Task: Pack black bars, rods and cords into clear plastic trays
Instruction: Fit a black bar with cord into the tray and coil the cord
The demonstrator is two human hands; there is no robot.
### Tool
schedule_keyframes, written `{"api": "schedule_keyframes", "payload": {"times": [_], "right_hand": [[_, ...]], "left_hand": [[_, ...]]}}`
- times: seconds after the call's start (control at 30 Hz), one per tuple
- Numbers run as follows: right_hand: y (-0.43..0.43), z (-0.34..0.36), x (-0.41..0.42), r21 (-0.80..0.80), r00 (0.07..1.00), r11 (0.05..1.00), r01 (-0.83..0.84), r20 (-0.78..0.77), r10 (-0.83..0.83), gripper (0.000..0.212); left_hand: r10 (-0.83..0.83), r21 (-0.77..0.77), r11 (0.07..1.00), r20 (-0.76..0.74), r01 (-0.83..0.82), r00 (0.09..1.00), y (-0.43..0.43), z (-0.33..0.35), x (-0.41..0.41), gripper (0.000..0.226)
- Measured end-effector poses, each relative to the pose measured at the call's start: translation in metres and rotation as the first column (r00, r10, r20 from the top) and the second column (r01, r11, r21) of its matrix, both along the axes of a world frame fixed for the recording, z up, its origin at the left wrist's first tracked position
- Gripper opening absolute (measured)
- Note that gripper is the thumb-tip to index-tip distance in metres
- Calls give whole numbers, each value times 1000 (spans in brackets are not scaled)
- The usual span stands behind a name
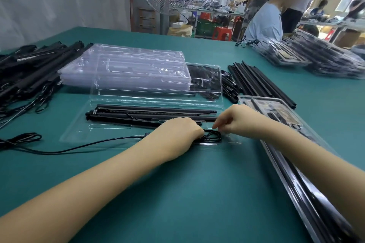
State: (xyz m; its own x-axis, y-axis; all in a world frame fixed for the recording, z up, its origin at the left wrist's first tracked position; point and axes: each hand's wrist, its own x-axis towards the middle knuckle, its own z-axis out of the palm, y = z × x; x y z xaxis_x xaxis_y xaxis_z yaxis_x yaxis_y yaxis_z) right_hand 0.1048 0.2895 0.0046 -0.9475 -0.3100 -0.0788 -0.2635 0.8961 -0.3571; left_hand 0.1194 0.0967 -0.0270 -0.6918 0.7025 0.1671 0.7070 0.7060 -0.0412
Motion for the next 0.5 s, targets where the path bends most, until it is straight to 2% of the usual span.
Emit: {"api": "schedule_keyframes", "payload": {"times": [0.03, 0.2, 0.33, 0.5], "right_hand": [[1, 2, 0, 0, 1000, 1000, -3, 27, 3, 31], [0, 13, 0, 55, 993, 998, -38, 109, 32, 46], [-4, 21, 3, 156, 981, 978, -142, 154, 118, 54], [-7, 27, 4, 199, 971, 967, -158, 208, 116, 53]], "left_hand": [[-12, -17, 1000, -3, 12, 1000, -1, 1, 4, 15], [29, -15, 999, -48, -30, 998, 4, -7, 28, 54], [78, -47, 995, -100, -83, 992, 17, -12, 32, 66], [138, -100, 985, -51, -143, 989, 20, -10, 36, 77]]}}
